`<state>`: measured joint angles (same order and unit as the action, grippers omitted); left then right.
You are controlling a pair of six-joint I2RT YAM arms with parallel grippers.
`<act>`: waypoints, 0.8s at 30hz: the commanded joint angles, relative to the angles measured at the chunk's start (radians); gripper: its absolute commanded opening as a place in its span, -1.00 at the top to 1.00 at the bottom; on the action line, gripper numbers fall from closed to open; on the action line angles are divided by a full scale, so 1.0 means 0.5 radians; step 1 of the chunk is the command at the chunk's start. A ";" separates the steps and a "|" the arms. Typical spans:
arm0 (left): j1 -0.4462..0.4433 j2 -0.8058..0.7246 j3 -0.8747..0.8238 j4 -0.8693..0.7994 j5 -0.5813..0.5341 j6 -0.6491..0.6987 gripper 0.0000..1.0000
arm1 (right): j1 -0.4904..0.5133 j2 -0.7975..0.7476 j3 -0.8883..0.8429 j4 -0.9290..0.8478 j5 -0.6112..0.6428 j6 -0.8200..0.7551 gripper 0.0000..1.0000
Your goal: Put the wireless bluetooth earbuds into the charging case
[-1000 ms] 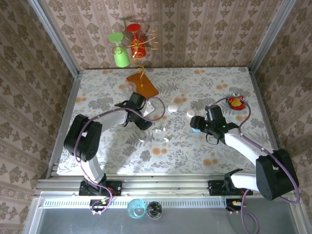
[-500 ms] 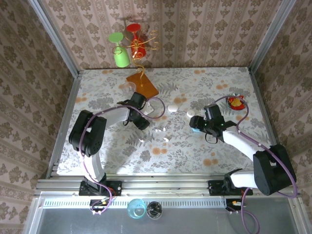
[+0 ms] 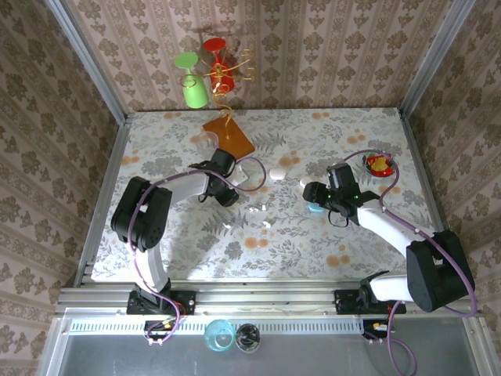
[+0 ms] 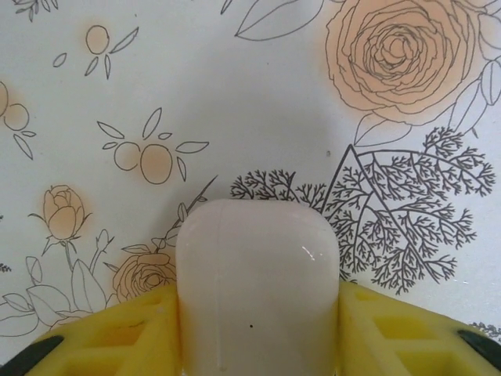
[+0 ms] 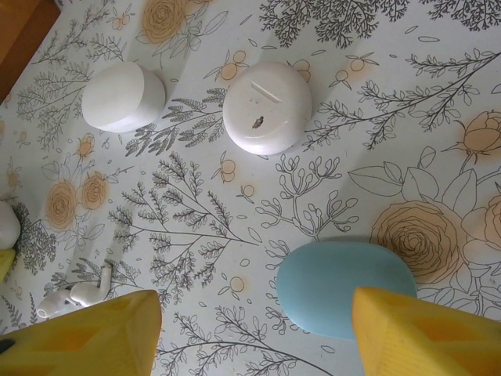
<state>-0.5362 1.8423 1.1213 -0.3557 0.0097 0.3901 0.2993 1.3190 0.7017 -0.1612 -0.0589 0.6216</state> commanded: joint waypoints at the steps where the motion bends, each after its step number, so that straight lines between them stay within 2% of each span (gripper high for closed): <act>1: 0.005 -0.119 -0.123 0.124 -0.129 0.063 0.16 | 0.006 0.008 0.041 0.002 0.000 -0.065 -0.32; 6: -0.007 -0.343 -0.267 0.316 -0.086 0.141 0.19 | 0.003 -0.036 0.012 0.108 -0.167 -0.107 -0.32; 10: -0.054 -0.486 -0.309 0.335 -0.095 0.209 0.21 | 0.009 -0.098 -0.011 0.247 -0.343 -0.221 -0.32; 12: -0.084 -0.566 -0.356 0.413 -0.059 0.260 0.24 | 0.009 -0.089 0.037 0.193 -0.426 -0.307 -0.31; 19: -0.219 -0.918 -0.732 0.883 0.365 0.651 0.27 | 0.017 0.030 0.238 0.124 -1.054 -0.372 -0.34; 21: -0.234 -0.976 -0.789 0.926 0.499 0.740 0.26 | 0.029 0.102 0.301 0.079 -1.222 -0.371 -0.34; 24: -0.317 -0.996 -0.801 0.911 0.520 0.862 0.24 | 0.087 0.207 0.349 0.095 -1.389 -0.369 -0.34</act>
<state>-0.6693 1.3655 0.7280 0.0406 0.1852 0.7094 0.3180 1.3785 0.8501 -0.0868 -0.5903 0.4644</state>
